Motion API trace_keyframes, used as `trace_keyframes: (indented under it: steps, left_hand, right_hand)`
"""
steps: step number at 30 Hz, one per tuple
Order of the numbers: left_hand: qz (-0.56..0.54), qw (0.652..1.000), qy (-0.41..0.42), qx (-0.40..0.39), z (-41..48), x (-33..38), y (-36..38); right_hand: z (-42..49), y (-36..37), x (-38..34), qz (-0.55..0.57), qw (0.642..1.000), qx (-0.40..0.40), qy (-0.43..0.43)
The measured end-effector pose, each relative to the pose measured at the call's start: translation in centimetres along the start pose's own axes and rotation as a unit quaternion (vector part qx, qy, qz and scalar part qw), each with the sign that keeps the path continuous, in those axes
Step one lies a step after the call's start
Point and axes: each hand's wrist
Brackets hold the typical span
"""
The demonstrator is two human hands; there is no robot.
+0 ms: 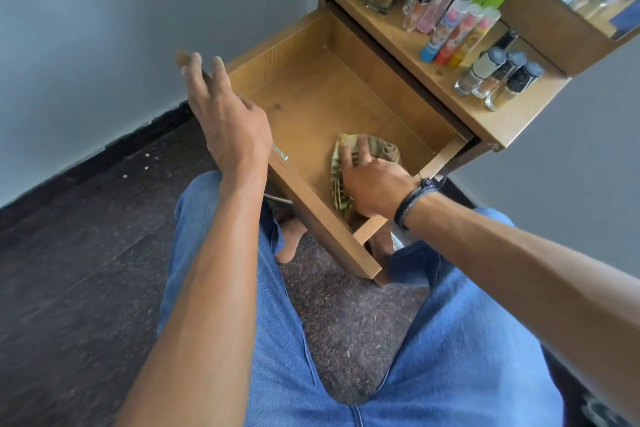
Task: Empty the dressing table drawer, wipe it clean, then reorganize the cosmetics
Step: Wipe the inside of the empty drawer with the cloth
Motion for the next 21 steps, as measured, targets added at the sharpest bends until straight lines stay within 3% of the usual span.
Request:
trace_keyframes:
  steps: [7, 14, 17, 21]
  left_hand:
    - [-0.006, 1.000, -0.004, -0.001, -0.2, 0.1, -0.1]
    - [-0.008, 1.000, -0.007, 0.011, 0.0, -0.2, 0.3]
    - [-0.006, 1.000, -0.008, 0.004, 0.0, -0.1, 0.3]
    - [-0.005, 1.000, -0.004, 0.002, 0.0, -0.1, 0.2]
  right_hand:
    - [1.8, -2.2, 5.5, -0.021, 0.999, -0.013, 0.046]
    - [0.8, 0.1, -0.3, -0.043, 0.999, 0.025, -0.020]
    - [1.1, 0.3, 0.1, -0.015, 0.997, 0.057, -0.040]
    - [3.0, -0.6, 2.6, 0.087, 0.993, 0.034, -0.078]
Point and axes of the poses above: each hand's wrist, its own z-axis towards the middle knuckle, its own y-axis out of the palm, x = y × z, and after that the axes turned 3 degrees about y, right-handed
